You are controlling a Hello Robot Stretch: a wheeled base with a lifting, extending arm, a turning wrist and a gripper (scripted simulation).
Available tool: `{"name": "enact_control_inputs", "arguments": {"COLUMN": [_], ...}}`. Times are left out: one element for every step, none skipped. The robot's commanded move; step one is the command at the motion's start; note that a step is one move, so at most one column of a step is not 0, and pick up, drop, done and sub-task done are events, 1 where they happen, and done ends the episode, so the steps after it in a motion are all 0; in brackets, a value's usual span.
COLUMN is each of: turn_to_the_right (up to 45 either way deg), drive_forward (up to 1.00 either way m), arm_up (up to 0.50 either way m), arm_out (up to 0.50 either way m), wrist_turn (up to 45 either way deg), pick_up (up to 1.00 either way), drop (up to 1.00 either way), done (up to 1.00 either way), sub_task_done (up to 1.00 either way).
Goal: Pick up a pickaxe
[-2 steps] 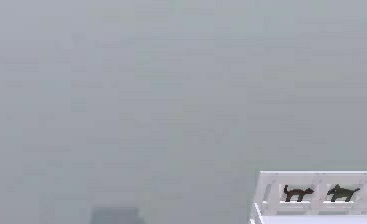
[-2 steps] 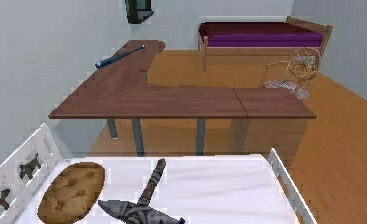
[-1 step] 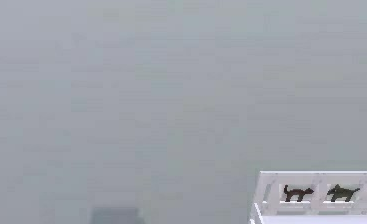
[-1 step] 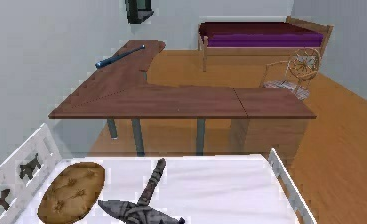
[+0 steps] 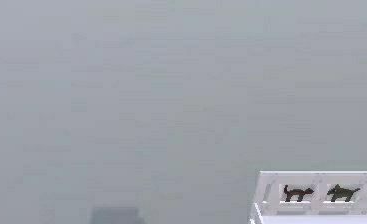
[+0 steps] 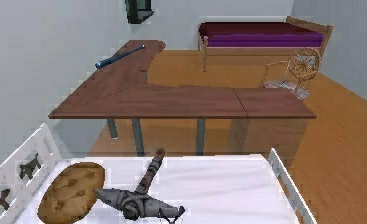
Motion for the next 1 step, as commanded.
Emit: {"name": "enact_control_inputs", "arguments": {"turn_to_the_right": [0.0], "drive_forward": [0.00], "arm_up": [0.00], "arm_out": [0.00], "wrist_turn": [0.0], "pick_up": [0.00], "drop": [0.00], "done": [1.00], "sub_task_done": [0.00]}}
